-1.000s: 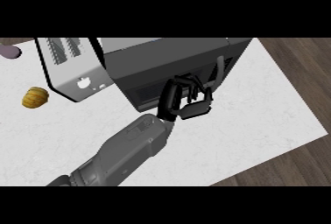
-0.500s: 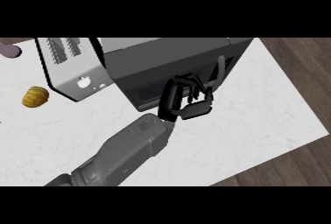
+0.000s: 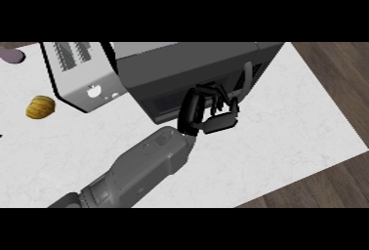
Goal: Pick up the milk, place it into the microwave and close the microwave
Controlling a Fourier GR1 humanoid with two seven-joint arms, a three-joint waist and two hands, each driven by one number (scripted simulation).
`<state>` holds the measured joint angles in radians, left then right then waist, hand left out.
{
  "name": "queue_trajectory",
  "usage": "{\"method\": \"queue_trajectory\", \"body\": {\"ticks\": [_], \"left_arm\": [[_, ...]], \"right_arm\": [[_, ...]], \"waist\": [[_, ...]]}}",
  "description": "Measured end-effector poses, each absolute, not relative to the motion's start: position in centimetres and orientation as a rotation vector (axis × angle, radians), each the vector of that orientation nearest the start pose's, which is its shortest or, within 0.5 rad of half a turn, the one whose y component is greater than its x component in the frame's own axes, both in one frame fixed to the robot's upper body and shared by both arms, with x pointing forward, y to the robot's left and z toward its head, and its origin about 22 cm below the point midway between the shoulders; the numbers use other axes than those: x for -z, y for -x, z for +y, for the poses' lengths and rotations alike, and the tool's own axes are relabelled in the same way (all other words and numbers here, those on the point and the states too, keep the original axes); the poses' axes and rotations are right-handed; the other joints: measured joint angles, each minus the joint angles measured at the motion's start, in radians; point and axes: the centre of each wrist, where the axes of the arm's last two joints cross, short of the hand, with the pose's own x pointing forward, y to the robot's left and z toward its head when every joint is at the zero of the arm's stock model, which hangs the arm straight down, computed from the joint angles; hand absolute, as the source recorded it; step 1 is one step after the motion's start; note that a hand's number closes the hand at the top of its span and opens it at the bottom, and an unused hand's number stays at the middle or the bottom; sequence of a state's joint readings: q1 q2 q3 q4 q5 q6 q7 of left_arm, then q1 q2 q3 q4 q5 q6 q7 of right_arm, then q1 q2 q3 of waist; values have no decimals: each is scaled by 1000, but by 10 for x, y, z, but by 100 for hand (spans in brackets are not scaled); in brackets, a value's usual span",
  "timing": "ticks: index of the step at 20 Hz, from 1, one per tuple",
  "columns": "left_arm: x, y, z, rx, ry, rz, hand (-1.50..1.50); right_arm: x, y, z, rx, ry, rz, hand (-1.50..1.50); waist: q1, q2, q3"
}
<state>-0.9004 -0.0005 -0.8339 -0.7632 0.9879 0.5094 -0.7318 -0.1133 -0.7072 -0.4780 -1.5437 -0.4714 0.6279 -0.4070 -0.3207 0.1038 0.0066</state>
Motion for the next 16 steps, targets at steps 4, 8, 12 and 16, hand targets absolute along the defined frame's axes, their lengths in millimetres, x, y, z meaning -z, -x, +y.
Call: {"method": "queue_trajectory", "body": {"ticks": [4,8,12,16], "left_arm": [[-24,-341,9,78,373,-1909,150],[-23,-341,9,75,373,-1911,150],[-23,-341,8,78,386,-1913,150],[-23,-341,7,82,389,-1914,150]], "right_arm": [[-175,-239,-461,-446,-64,-2217,-150],[-178,-242,-466,-429,-76,-2222,-150],[-183,-244,-472,-420,-76,-2222,-150],[-187,-246,-476,-411,-77,-2221,-150]], "waist": [[4,1,0],[3,0,0],[8,2,0],[10,3,1]]}}
